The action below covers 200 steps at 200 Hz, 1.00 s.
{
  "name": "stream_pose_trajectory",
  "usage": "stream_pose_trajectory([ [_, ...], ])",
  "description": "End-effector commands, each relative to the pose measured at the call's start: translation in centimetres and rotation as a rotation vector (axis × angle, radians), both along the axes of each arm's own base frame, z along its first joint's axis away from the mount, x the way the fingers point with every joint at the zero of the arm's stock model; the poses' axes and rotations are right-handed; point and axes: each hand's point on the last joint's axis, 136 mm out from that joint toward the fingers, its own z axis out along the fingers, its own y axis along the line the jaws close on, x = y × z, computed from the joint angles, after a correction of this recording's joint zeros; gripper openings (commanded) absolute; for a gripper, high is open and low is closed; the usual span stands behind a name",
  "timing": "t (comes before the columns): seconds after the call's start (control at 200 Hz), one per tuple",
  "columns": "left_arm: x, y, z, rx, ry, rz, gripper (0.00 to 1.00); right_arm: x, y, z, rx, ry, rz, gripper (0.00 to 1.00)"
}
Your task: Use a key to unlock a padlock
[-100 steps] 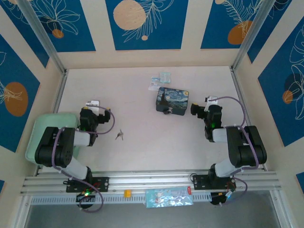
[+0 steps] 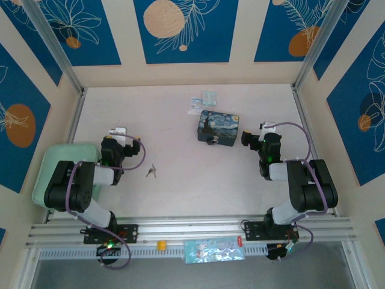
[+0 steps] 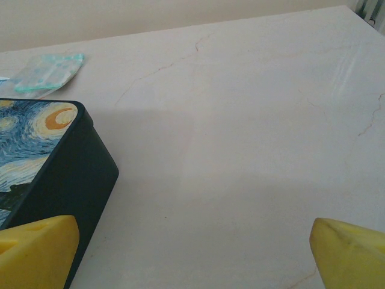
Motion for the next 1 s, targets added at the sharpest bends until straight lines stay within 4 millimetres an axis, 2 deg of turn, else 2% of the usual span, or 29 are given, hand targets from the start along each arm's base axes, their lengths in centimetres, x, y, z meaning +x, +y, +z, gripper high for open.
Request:
stream_pose_trajectory([
  [0.0, 0.4, -0.4, 0.5, 0.001, -0.015, -0.030, 0.99, 0.2, 0.0, 0.4, -0.013, -0.021, 0.001, 0.99],
  [0.165, 0.4, -0.3, 0.6, 0.004, -0.020, -0.029, 1.00, 0.1, 0.0, 0.5, -0.008, -0.028, 0.008, 0.99],
  [0.23, 0.4, 0.3, 1.0, 0.005, -0.021, 0.012, 0.99, 0.1, 0.0, 0.7, -0.022, -0.015, -0.007, 0.99],
  [0.33, 0.2, 1.1, 2.8, 0.012, -0.012, 0.060, 1.00, 0.0, 0.9, 1.3, -0.057, -0.054, 0.017, 0.99],
  [0.45, -0.4, 2.3, 5.7, 0.023, -0.036, 0.156, 1.00, -1.2, 1.5, 1.9, -0.100, -0.132, 0.022, 0.99],
  [0.535, -1.0, 2.9, 7.8, -0.048, -0.084, 0.215, 0.99, -1.7, 1.8, 2.0, -0.105, -0.152, 0.036, 0.99],
  [0.63, -1.5, 3.2, 8.9, -0.176, -0.082, 0.280, 0.96, -1.8, 1.7, 2.8, -0.116, -0.169, 0.029, 0.99],
  [0.725, -2.1, 1.9, 7.9, -0.328, 0.032, 0.283, 0.92, -1.7, 3.0, 4.7, -0.132, -0.082, 0.083, 0.99],
  [0.855, -3.5, -1.3, 5.6, -0.411, 0.208, 0.207, 0.90, -0.7, 2.9, 7.6, -0.058, 0.034, 0.073, 0.99],
  [0.995, -6.0, -3.5, 3.1, -0.422, 0.410, 0.140, 0.87, -0.9, 5.1, 8.0, 0.022, 0.094, 0.098, 0.99],
])
